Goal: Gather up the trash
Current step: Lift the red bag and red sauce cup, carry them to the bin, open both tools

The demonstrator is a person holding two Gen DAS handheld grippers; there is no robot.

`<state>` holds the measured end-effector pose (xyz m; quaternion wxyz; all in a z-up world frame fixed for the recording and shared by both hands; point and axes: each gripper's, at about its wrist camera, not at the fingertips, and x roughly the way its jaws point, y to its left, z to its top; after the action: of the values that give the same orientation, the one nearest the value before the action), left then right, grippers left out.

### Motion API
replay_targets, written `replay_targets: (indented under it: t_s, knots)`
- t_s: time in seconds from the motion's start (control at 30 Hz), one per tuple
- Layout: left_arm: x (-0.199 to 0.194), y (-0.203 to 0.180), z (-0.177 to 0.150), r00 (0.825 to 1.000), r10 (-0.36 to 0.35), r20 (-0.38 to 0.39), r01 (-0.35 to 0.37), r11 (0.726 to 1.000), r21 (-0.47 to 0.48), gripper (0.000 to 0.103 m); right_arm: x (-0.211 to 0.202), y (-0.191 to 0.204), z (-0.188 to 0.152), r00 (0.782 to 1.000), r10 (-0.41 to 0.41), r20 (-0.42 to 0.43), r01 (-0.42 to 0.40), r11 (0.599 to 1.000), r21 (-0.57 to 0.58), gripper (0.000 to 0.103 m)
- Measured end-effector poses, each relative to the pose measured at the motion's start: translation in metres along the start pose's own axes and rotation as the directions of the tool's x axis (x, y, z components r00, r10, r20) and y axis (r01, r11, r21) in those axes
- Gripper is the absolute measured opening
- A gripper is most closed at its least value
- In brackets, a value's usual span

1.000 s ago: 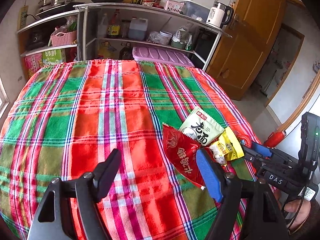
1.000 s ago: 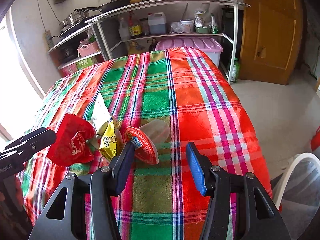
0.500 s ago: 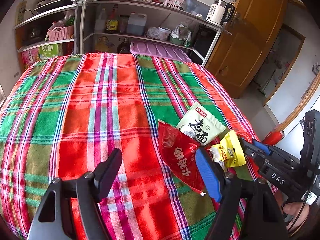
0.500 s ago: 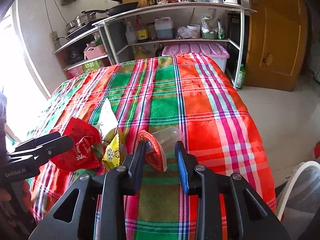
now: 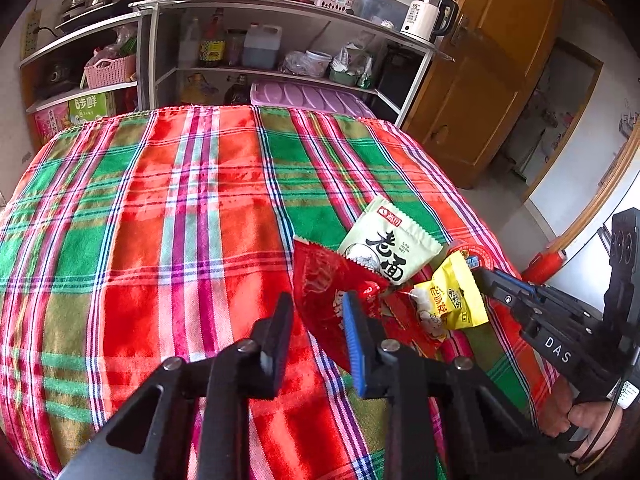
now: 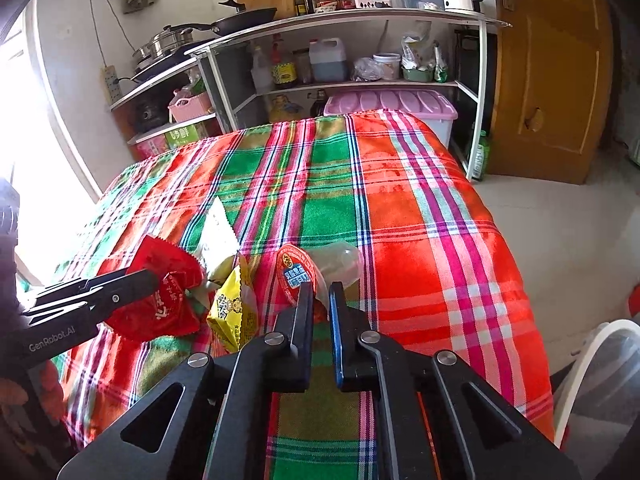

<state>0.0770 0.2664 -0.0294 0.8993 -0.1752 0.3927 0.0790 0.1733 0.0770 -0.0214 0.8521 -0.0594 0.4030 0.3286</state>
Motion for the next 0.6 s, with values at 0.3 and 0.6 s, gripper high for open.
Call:
replay_targets:
  t_s: [0.3,0.6]
  knots:
    - [-0.010,-0.003,0.001,0.999,0.031,0.028,-0.032,0.999,0.024,0.009,-0.010,-0.008,-0.003,1.000,0.007,0.019,-0.007,1.000,0.024,0.007]
    - [-0.022,-0.002,-0.001,0.998,0.022,0.051,-0.023,1.000,0.008,0.007,-0.027,-0.008,-0.004,0.999,0.010,0.053,-0.012,0.999,0.029,0.007]
